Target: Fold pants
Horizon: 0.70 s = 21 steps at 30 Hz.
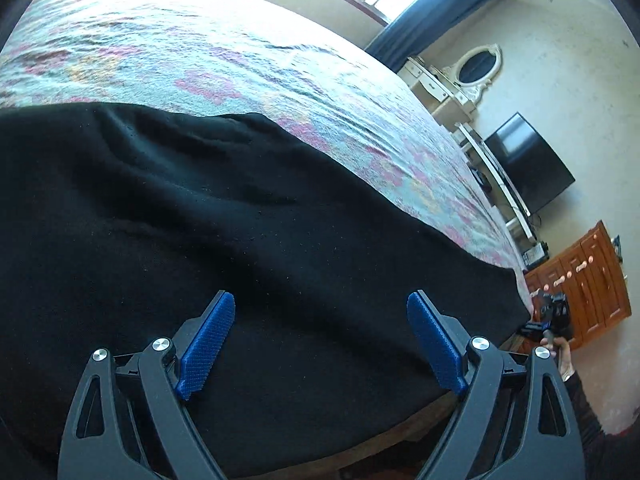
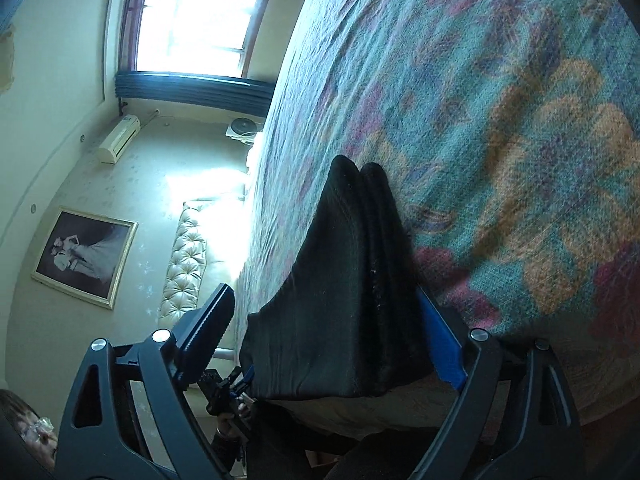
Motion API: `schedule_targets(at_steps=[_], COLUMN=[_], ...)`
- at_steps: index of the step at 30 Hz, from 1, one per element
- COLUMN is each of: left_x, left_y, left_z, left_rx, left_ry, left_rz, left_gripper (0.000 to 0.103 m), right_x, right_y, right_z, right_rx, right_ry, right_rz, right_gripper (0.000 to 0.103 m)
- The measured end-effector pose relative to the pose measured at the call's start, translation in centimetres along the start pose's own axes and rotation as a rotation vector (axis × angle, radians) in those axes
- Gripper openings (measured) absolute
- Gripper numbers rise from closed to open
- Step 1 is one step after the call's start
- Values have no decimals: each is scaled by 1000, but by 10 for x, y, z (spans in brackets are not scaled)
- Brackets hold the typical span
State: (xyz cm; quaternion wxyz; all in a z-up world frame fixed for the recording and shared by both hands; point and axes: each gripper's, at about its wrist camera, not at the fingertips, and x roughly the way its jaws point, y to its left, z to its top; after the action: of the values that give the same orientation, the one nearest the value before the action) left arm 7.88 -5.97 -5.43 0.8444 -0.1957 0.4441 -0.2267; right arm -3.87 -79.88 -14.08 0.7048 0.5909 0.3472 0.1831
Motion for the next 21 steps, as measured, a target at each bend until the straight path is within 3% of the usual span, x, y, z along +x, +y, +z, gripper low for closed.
schedule_targets(at_steps=[2,5,9,11,12,13,17,21], left_x=[4,5,-6,-8,-8,-8,-6,-6], left_y=[-4,-4,8,13,14,13,10,11], left_z=[-2,-2,-4,-3,-2,-1,1,5], left_rx=[25,20,-41,-72,-79,-80,-75,-86], left_ry=[0,0,3,-5,-6,-4,6,16], left_rz=[18,22,-27,-45,-47,-44,-29,-41], left_gripper=[87,87,87,87,87,87,87,87], right_x=[-3,6,19,24,30,31,28,26], right_y=[-1,9,18,21,21,21,34,61], right_z=[3,1,-5,-4,-5,-6,-4,0], right_rx=[-3,-77,-77,-81,-77,-76,-113,-133], right_ry=[-16,50,131,158,177,181,132,93], right_rz=[-28,-106,-113,-147,-159,-176,-236,-224], right_gripper=[87,88,86,62,32,25,23,21])
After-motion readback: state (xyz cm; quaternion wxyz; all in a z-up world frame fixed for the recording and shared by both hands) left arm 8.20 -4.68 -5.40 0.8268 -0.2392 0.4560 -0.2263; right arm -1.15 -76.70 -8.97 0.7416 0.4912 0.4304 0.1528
